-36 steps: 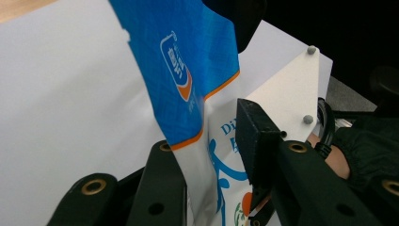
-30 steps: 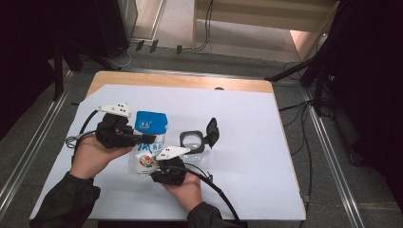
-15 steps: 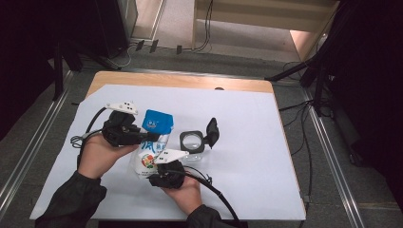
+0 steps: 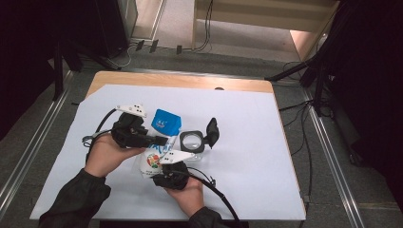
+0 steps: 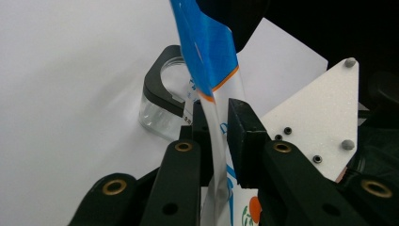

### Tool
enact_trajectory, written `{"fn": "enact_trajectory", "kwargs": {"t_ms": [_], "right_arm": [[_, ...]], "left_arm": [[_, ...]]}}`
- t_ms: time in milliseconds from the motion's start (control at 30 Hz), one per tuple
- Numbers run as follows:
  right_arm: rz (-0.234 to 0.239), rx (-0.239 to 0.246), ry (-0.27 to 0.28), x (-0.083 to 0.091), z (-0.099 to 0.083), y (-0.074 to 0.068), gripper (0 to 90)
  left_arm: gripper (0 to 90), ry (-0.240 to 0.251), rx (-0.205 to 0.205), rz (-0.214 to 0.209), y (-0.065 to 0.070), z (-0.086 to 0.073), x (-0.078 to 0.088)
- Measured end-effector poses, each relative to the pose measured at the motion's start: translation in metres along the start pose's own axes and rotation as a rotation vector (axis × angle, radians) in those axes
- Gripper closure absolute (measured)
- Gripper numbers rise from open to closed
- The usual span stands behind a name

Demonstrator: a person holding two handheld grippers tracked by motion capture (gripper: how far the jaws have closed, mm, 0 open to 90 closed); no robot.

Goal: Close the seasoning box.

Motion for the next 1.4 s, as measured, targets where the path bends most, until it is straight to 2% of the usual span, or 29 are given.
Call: {"fn": "enact_trajectory", "kwargs": {"t_ms": [133, 267, 433, 533, 700, 833, 1000, 1167, 1400], "right_arm": [[-0.002, 0.001, -0.001, 0.002, -0.001, 0.0, 67.4], [-0.007, -0.003, 0.009, 0.004, 0.0, 0.001, 65.1], [-0.021, 0.033, 0.008, 0.006, 0.003, -0.002, 63.6], [-0.017, 0.024, 0.008, 0.006, 0.003, -0.001, 63.8], [-0.024, 0.033, 0.0, 0.004, 0.002, -0.002, 60.2], [-0.017, 0.025, 0.002, 0.005, 0.003, -0.003, 63.7], [-0.013, 0.006, -0.009, 0.01, 0.002, -0.002, 63.8], [-0.008, 0.012, -0.026, 0.016, 0.003, 0.0, 63.9], [0.0, -0.002, -0.02, 0.021, 0.0, 0.003, 64.0]], "left_arm": [[90.0, -0.003, 0.001, -0.003, 0.0, 0.002, -0.003], [90.0, -0.004, 0.004, 0.007, 0.002, 0.007, -0.005], [90.0, -0.022, 0.006, 0.001, 0.001, 0.013, -0.015], [90.0, -0.028, 0.006, 0.003, 0.001, 0.015, -0.018], [90.0, -0.045, 0.011, 0.011, -0.001, 0.015, -0.023], [90.0, -0.056, 0.012, 0.003, -0.001, 0.017, -0.029], [90.0, -0.063, 0.013, -0.007, 0.0, 0.016, -0.031], [90.0, -0.051, 0.025, -0.028, 0.0, 0.019, -0.034], [88.9, -0.059, 0.028, -0.043, 0.0, 0.021, -0.04]]}}
Point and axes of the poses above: each handheld gripper's, and its own axes: x roughly backward along the jaws, z roughly out of its top, y roughly to its right, the point moved 1 cm from there along -x, roughly forward along the jaws, and after that the axes turned 12 degrees about x, right-handed, at the moved point
